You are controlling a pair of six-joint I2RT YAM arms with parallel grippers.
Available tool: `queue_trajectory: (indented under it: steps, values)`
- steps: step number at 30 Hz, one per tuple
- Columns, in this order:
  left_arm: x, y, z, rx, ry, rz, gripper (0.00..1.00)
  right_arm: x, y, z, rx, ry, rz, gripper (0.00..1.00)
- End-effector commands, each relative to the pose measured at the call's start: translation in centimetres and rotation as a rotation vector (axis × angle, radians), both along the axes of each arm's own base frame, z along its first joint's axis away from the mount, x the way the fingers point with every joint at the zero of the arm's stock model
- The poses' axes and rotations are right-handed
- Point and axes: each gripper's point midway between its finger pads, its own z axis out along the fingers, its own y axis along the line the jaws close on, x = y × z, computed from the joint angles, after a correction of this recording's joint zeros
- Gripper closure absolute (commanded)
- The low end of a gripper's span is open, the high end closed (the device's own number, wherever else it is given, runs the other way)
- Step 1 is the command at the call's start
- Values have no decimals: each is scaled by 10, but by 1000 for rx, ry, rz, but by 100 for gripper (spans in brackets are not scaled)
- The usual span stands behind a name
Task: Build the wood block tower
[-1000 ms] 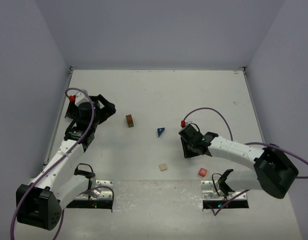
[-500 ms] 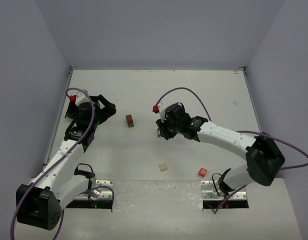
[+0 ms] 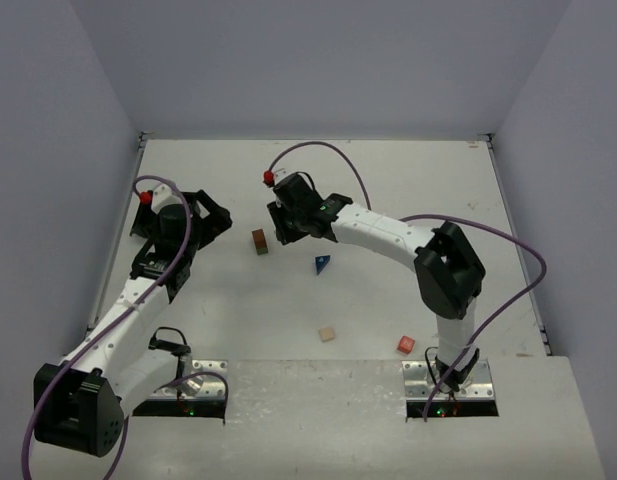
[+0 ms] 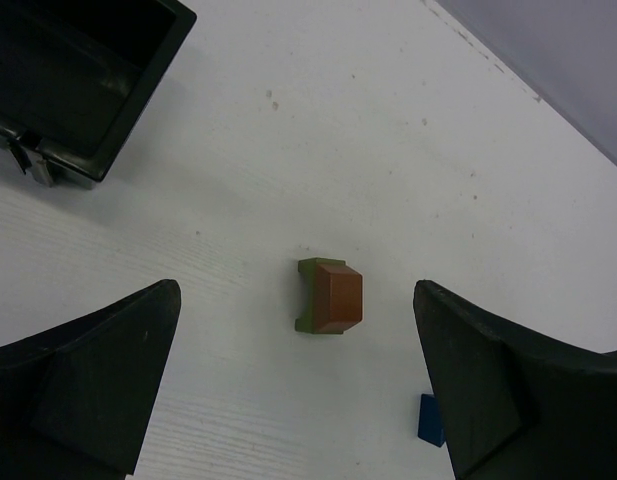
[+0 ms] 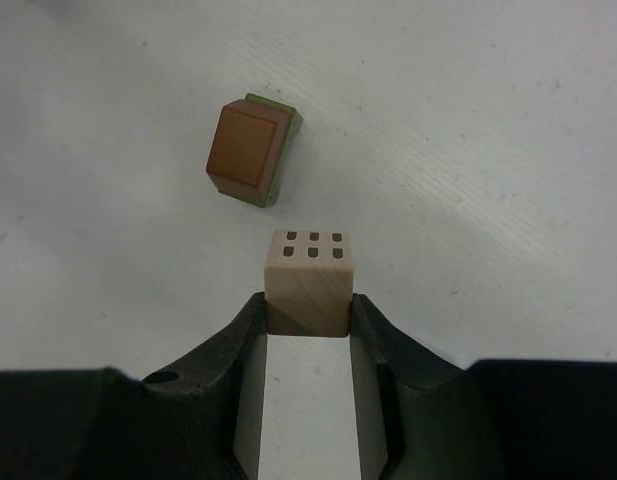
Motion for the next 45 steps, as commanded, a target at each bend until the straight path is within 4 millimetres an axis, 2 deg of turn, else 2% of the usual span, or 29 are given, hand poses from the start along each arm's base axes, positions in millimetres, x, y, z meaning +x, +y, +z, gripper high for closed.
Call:
queue_trajectory:
  steps: [1,5,7,9,11,13,24,38,45]
  values:
    - [6,7,12,5,-44,31,0,12,19,17,34,-6,-134,86]
    - [6,8,12,4,-44,41,0,17,34,10,32,27,-142,86]
    - [6,7,12,3,-46,39,0,18,44,13,42,19,-124,85]
    - [6,9,13,5,-47,44,0,19,46,3,15,34,-122,85]
    - [6,8,13,3,-48,44,0,23,54,8,23,25,-119,84]
    - [6,8,13,3,-50,44,0,23,54,2,-1,33,-125,84]
    - [6,9,14,2,-55,51,0,22,73,5,12,22,-111,81]
    - [3,11,16,0,-61,58,0,23,76,-10,-34,16,-134,78]
    - [3,9,17,-5,-65,48,0,27,79,-10,-32,3,-139,76]
